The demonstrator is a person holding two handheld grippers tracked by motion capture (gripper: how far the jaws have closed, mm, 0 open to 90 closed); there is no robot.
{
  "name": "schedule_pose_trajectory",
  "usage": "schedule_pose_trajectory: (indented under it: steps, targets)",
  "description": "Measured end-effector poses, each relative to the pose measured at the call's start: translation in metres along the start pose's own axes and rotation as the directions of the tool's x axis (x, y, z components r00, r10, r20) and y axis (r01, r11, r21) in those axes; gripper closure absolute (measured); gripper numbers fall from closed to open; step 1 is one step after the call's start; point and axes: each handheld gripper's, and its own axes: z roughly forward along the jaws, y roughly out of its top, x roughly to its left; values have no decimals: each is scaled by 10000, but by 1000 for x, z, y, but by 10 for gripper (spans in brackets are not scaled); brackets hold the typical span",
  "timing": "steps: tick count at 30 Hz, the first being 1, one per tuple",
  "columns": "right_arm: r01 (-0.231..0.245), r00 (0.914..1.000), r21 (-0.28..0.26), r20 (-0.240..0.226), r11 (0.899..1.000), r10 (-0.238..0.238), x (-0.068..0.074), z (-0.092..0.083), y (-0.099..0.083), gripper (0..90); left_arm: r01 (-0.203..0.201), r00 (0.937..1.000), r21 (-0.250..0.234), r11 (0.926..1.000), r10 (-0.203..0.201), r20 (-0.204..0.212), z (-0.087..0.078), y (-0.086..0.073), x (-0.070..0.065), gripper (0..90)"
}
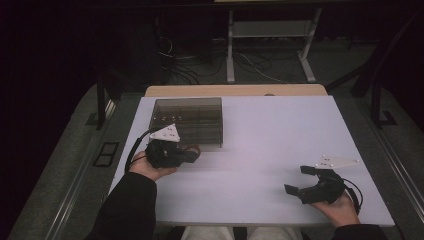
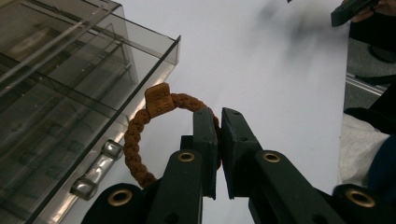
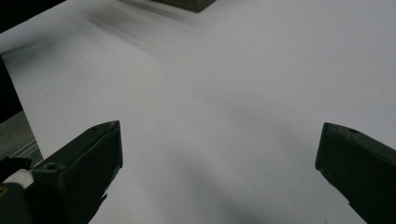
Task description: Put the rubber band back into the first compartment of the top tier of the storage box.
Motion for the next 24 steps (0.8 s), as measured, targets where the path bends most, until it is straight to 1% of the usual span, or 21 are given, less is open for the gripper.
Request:
schedule_pose_trajectory:
  steps: [10, 17, 24]
  targets:
    - [-2, 10000, 1, 5, 10000, 2, 0, 0, 0, 0, 110, 9995, -296, 9995, -119, -279, -15, 3, 6, 840]
    - [-6, 10000, 9, -2, 10000, 6, 0, 0, 0, 0, 297, 9983, -473, 9984, -320, -490, -23, 1, 12, 840]
    - [-2, 10000, 7, 2, 10000, 2, 0, 0, 0, 0, 414, 9965, -551, 9976, -453, -710, -31, -1, 19, 840]
